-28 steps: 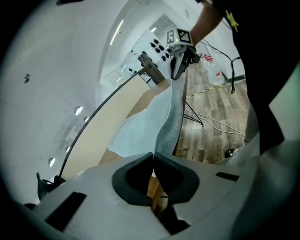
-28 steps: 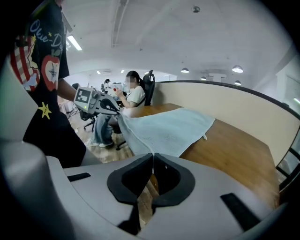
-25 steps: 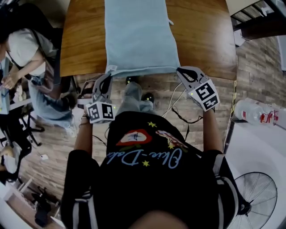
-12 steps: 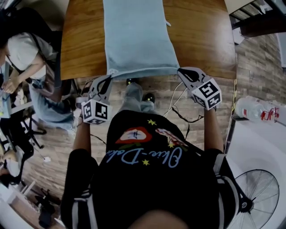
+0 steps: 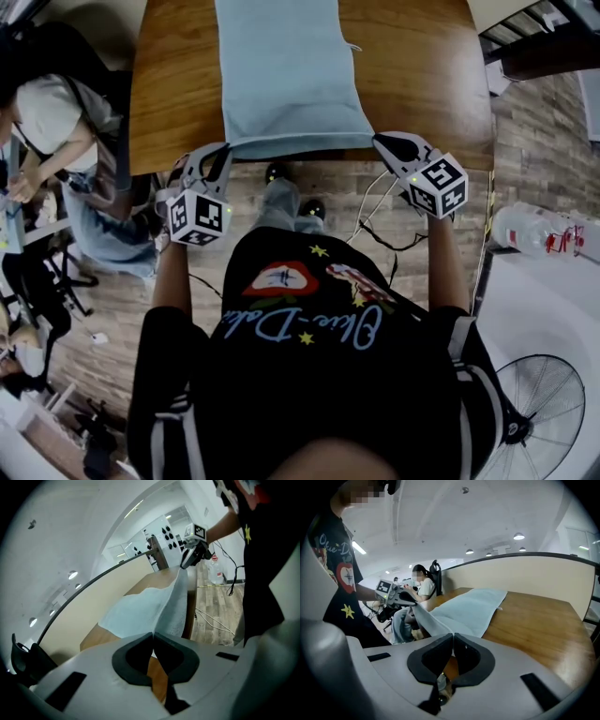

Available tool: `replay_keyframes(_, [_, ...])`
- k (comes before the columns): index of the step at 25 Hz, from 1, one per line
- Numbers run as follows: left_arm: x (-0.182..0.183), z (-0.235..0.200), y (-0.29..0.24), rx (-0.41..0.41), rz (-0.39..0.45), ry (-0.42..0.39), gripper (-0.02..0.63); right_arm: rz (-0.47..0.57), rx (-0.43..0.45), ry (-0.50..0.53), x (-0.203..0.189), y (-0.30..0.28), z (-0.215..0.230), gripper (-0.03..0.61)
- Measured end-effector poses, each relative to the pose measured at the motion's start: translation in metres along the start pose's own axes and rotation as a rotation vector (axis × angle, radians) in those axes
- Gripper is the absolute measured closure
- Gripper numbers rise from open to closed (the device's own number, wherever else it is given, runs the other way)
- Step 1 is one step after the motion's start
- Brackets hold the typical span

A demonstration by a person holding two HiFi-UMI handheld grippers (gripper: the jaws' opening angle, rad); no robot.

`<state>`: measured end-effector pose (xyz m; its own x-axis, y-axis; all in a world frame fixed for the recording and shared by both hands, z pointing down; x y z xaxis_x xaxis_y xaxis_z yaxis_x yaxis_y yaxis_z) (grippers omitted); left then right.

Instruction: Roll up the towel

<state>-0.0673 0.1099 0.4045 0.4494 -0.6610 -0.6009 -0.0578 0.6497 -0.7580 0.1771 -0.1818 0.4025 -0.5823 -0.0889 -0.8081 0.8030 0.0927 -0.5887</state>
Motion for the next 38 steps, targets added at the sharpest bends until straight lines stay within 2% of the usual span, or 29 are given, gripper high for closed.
replay_keyframes(13, [-0.009, -0.044, -0.024, -0.006, -0.05, 0.049, 0.603, -0.039, -0.01, -0.003, 0.027, -0.043, 0.016, 0.569])
replay_keyframes(25, [-0.021, -0.07, -0.054, -0.054, -0.115, 0.041, 0.603, -0.142, -0.021, -0.062, 0.028, -0.081, 0.029, 0.568])
replay_keyframes(29, [-0.026, -0.076, -0.064, -0.083, -0.128, 0.028, 0.603, -0.184, -0.042, -0.061, 0.026, -0.093, 0.028, 0.568])
replay_keyframes(36, [-0.03, -0.081, -0.07, -0.113, -0.097, 0.065, 0.6, -0.207, -0.116, 0.004, 0.027, -0.104, 0.025, 0.566])
replay_keyframes(37, [-0.03, -0.081, -0.07, -0.114, -0.087, 0.076, 0.598, -0.208, -0.119, 0.011, 0.027, -0.104, 0.025, 0.547])
replay_keyframes(38, [-0.03, -0.083, -0.069, -0.109, -0.074, 0.094, 0.586, -0.207, -0.12, 0.02, 0.029, -0.105, 0.026, 0.501])
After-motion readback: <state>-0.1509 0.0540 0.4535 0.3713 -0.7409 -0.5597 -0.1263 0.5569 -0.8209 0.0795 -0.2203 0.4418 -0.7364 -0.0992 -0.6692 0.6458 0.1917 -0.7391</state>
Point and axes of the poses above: the fingertips, and each gripper's own axes: y backward along the fingers, z to its right, x out of its top, the point moved 10 cm from there along y, backward along the fingers, and after that the axes turned 15 degrees about -x, right-handed, at the moved point
